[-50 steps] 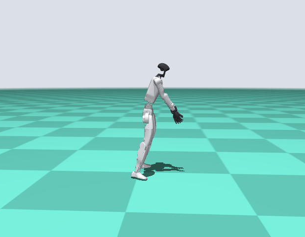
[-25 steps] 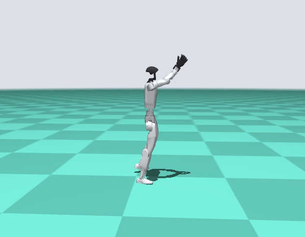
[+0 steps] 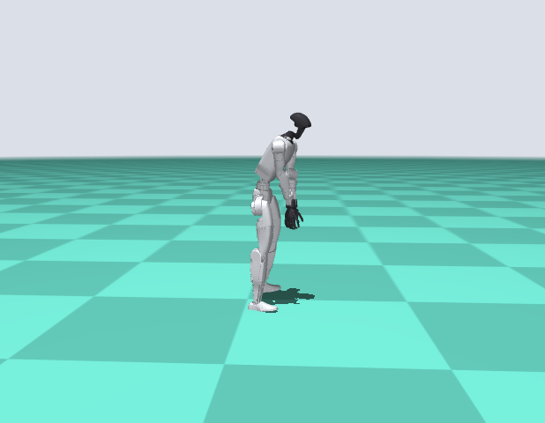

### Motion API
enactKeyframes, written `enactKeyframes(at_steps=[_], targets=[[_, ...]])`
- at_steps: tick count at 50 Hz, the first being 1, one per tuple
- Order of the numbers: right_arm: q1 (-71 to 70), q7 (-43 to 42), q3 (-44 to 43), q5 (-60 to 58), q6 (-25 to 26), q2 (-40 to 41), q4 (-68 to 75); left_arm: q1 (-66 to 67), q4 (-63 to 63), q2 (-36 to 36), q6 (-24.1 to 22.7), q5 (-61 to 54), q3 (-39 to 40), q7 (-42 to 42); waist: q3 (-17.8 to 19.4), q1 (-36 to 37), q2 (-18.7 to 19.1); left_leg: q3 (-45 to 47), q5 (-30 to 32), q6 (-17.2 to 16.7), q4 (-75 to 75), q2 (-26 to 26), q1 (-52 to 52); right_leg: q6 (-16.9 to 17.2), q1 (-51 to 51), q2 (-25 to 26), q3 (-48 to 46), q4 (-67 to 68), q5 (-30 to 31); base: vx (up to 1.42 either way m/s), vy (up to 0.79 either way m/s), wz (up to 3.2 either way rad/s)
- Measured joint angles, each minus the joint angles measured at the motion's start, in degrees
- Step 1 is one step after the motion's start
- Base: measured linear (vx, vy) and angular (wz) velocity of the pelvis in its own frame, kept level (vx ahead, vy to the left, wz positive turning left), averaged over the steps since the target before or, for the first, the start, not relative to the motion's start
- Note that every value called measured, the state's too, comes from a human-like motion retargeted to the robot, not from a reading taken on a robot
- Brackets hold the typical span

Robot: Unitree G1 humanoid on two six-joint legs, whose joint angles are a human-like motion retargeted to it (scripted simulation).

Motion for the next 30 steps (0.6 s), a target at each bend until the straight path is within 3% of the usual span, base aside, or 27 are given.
enactKeyframes(at_steps=[6,10,17,22,26,28,30], targets=[[2.6,3.1,-2.8,-0.7,-1.5,-0.4,-5.7,0.8,-2.3,0.1,-1.0,5.3,-2.2,-1.2,0.2,0.8,-0.5,0.2,0.7,-1.0,-3.0,-1.2,-0.2,1.2,0.6,0.1,-0.6,-4.4,2.6,-0.07,0.02,-0.01],[1.0,1.9,-2.6,-4.2,-2.3,-0.6,-9.6,-2.4,-2.7,0.7,-1.9,5.1,-2.3,-0.3,-1.5,0.0,-0.4,-0.4,0.6,-1.9,-4.1,-1.6,2.6,1.8,3.4,-0.2,-1.6,-4.2,1.8,0.04,0.0,0.09],[-9.0,0.4,-6.9,-2.9,0.7,-4.1,-12.0,-13.7,-3.9,2.7,2.6,4.1,-2.7,0.9,-11.9,-1.9,0.0,-1.2,-1.4,-1.4,-1.7,-1.3,5.4,2.2,6.3,-1.0,-2.5,-0.7,-1.5,0.12,0.0,0.11],[-22.4,-0.8,-3.1,0.3,0.6,-10.9,-18.3,-28.2,-9.1,6.6,3.8,-0.3,-9.1,2.9,-20.9,-2.6,0.8,-1.1,-3.0,-0.7,0.4,-1.0,7.2,1.9,8.4,-1.3,-2.4,0.7,-3.2,0.11,0.01,-0.04],[-37.6,-3.1,0.9,-1.2,-0.9,-19.1,-28.2,-44.2,-18.4,12.6,1.1,-1.3,-14.0,4.8,-23.9,-3.1,1.1,-1.0,-3.4,-0.6,0.5,-1.0,8.2,2.5,9.3,-1.5,-2.6,1.0,-3.6,0.07,0.02,-0.01],[-45.0,-2.7,3.7,-7.4,0.5,-26.0,-33.3,-52.0,-24.0,14.6,-0.7,0.4,-15.8,4.9,-24.9,-2.4,1.2,-1.2,-3.5,-0.8,0.1,-1.1,8.5,3.1,9.6,-1.6,-2.9,1.1,-3.5,0.0,0.0,0.0],[-52.1,-5.6,4.2,-8.4,-2.3,-29.9,-39.7,-59.8,-29.4,16.9,-3.8,1.0,-17.1,6.5,-25.6,-2.3,0.8,-1.1,-3.4,-1.0,-0.4,-1.2,8.9,3.1,9.8,-1.5,-2.9,0.9,-3.5,0.0,0.0,0.0]])
